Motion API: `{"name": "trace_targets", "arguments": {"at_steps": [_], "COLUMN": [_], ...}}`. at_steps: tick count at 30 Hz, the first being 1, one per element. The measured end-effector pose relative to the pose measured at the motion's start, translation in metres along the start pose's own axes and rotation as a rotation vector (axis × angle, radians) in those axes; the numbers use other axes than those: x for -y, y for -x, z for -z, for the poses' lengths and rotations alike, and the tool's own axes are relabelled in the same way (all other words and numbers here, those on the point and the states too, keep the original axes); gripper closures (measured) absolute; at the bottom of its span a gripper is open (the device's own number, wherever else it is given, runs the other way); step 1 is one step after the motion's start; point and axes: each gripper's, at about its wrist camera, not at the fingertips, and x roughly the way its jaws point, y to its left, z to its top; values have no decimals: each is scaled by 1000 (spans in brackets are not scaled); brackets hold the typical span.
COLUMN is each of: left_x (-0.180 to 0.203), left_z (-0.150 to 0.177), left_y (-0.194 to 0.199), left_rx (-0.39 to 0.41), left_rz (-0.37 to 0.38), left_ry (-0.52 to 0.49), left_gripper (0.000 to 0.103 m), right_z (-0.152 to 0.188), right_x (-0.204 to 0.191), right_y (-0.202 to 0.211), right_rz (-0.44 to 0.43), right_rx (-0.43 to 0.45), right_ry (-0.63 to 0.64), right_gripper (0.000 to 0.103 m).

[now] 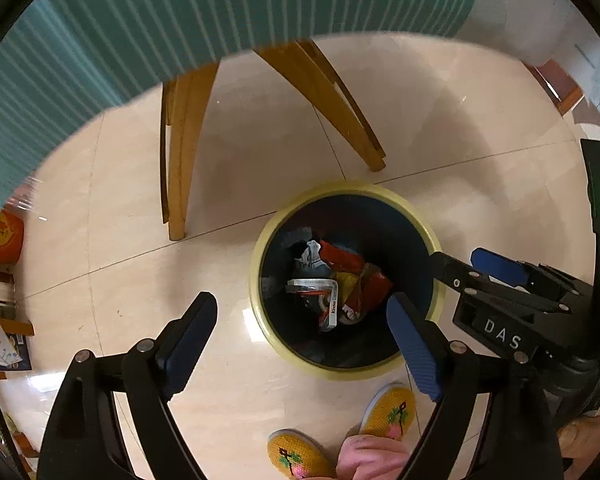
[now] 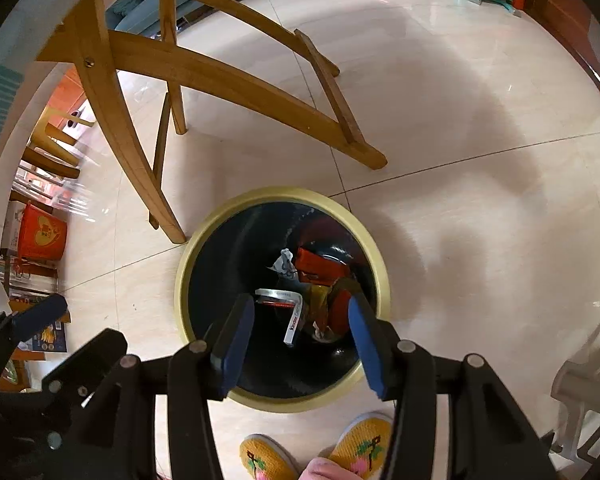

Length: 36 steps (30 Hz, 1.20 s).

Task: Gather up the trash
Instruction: 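Open both grippers to drop the wrapper and red box into the bin, then move both open grippers back over the table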

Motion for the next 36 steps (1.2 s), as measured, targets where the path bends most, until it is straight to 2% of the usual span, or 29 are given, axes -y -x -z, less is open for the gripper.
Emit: {"name": "trace_targets", "arguments": {"at_steps": [3,10,18,26,36], "left_x": [-2,-12,-15,-32,-41], "left_z": [1,-2,-17,-29,-58], "left_y": [15,83,188,280,384], "left_rx": [13,55,151,216,348], "left_rz": [0,5,22,29,-5], "left_ry": [21,84,76,103,122], "left_gripper": [17,17,17,17,17], "right_z": [0,2,-3,-22,-58], "right_x": [-4,-17,-40,-61,-96], "right_y": [12,69,164,270,373], "right_rz": [3,-4,-21,-61,-88], "right_rx": [9,32,68,145,251], "right_ry": [8,17,48,60,185], "right_gripper": [46,46,46,46,46]}}
